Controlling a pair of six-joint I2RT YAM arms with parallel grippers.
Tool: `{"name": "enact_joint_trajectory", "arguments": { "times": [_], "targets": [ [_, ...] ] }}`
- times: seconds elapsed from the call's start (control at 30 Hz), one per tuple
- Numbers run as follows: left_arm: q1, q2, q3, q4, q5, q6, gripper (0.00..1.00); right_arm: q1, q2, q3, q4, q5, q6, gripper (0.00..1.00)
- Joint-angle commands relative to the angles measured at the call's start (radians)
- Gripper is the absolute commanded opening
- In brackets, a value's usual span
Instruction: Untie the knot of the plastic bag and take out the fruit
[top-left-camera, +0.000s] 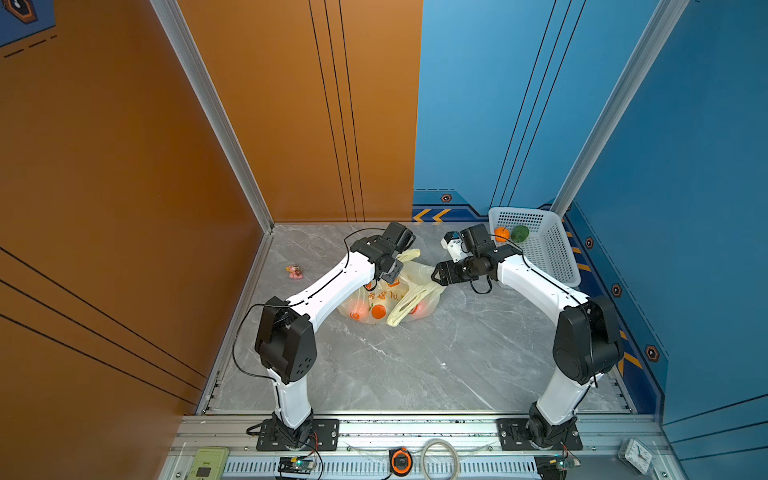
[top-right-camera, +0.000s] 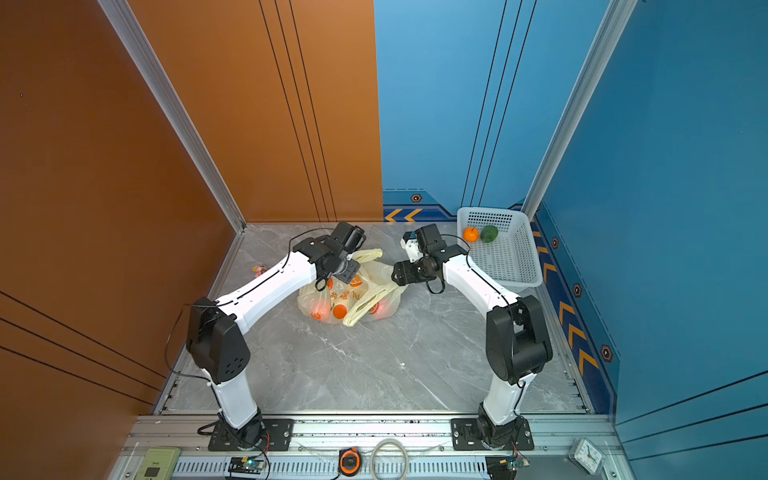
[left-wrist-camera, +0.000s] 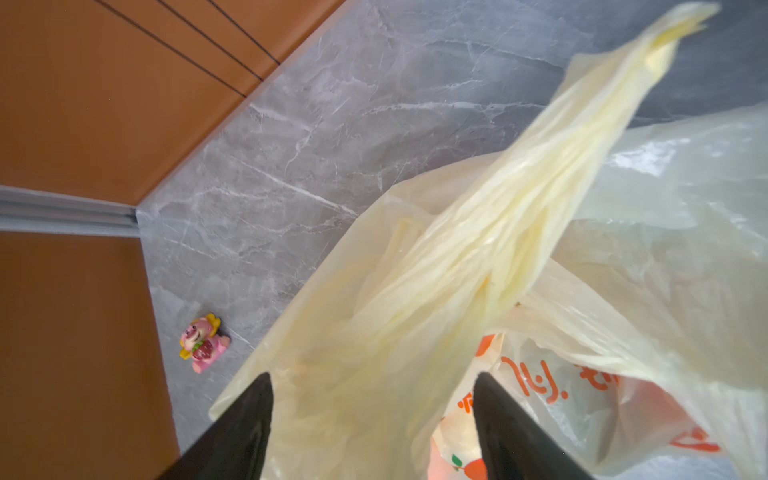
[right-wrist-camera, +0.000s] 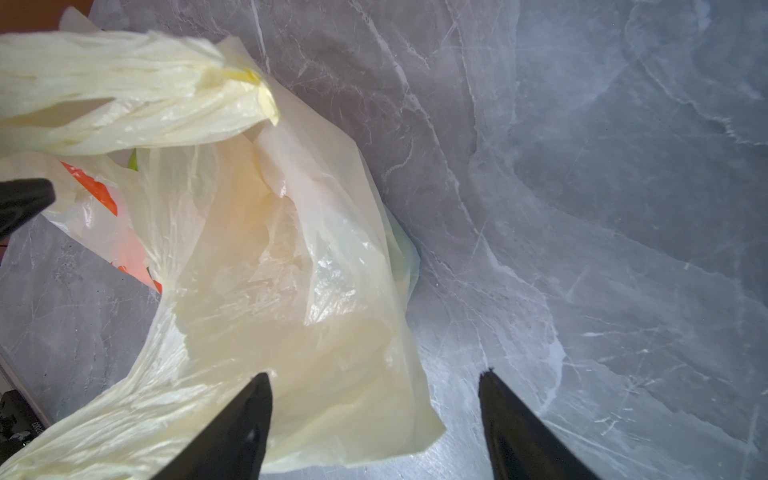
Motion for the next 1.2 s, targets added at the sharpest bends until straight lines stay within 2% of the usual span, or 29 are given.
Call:
{"name": "enact_joint_trajectory", "arguments": {
  "times": [0.0,0.13,0.23,0.5,0.83,1.03,1.17],
  "targets": [
    [0.040,-0.010,-0.011,0.023,-0.018,0.004,0.54,-0.010,-0.012,-0.006,-0.016,-0.023,0.012,0.79],
    [0.079,-0.060,-0.066,0.089,0.069,-0.020,0.17,-0.021,-0.020,0.009,-0.016,-0.033,0.020,0.79],
    [0.084,-0.114,-0.129,0.153,0.112,-0.017,0.00,-0.028,-0.024,0.032,-0.018,-0.044,0.022,0.79],
    [0.055,-0.308,-0.332,0.368,0.245,0.000,0.00,-0.007,-0.004,0.159,-0.025,-0.109,0.007,0.80],
    [0.051,-0.520,-0.529,0.546,0.295,-0.045,0.00,0.085,0.120,0.327,-0.033,-0.167,-0.049,0.82],
    [0.050,-0.536,-0.546,0.558,0.311,-0.052,0.00,0.152,0.187,0.416,-0.048,-0.103,-0.098,0.83],
    [0.050,-0.548,-0.552,0.571,0.324,-0.059,0.00,0.178,0.237,0.455,-0.077,0.008,-0.111,0.83]
  ]
}}
